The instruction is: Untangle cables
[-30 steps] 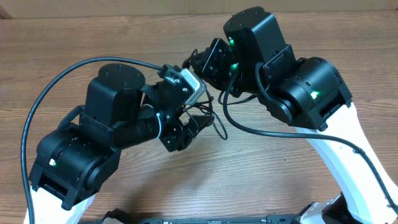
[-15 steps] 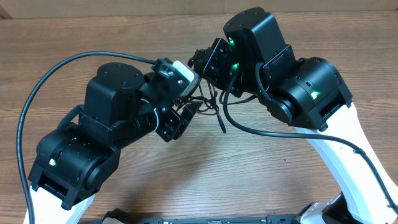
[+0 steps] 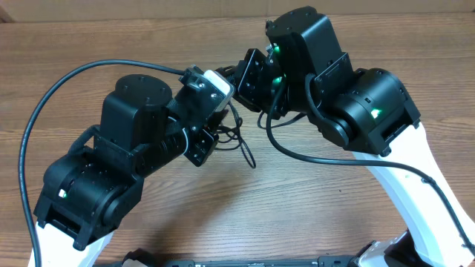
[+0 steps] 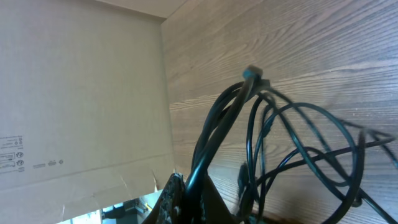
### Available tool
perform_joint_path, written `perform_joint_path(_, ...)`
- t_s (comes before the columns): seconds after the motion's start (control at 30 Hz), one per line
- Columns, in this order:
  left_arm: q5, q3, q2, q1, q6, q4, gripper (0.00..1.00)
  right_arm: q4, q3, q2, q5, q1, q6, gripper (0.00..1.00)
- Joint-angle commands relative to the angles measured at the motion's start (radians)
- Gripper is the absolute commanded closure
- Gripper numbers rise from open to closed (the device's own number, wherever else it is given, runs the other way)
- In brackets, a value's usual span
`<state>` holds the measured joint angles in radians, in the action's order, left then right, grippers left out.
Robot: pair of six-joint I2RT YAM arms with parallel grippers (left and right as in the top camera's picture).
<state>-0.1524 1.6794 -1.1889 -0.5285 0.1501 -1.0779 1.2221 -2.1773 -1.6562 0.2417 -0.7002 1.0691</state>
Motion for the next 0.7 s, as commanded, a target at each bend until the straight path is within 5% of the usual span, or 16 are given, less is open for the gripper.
perform_joint_path(0.0, 0.008, -0.009, -0.002, 0.005, 0.010, 0.001, 0.96, -0.009, -0.008, 0.018, 0.037, 0.007, 0.001, 0.96)
perform_joint_path(0.13, 0.039, -0.009, -0.002, 0.005, 0.003, -0.010, 0.96, -0.009, -0.008, 0.018, 0.026, 0.016, -0.004, 0.94)
perform_joint_path(0.17, 0.042, -0.009, -0.002, 0.005, 0.003, -0.011, 0.96, -0.005, -0.008, 0.018, 0.023, 0.018, -0.015, 0.73)
perform_joint_path(0.23, 0.046, -0.009, -0.002, 0.005, 0.003, -0.011, 0.96, 0.006, -0.008, 0.018, 0.010, 0.027, -0.072, 0.08)
perform_joint_path(0.27, 0.049, -0.009, 0.000, 0.005, 0.003, -0.010, 0.96, 0.019, -0.008, 0.018, -0.010, 0.031, -0.093, 0.00)
perform_joint_path(0.67, 0.029, -0.007, 0.050, 0.005, -0.009, 0.013, 0.96, 0.151, -0.008, 0.017, -0.208, 0.119, -0.384, 0.00)
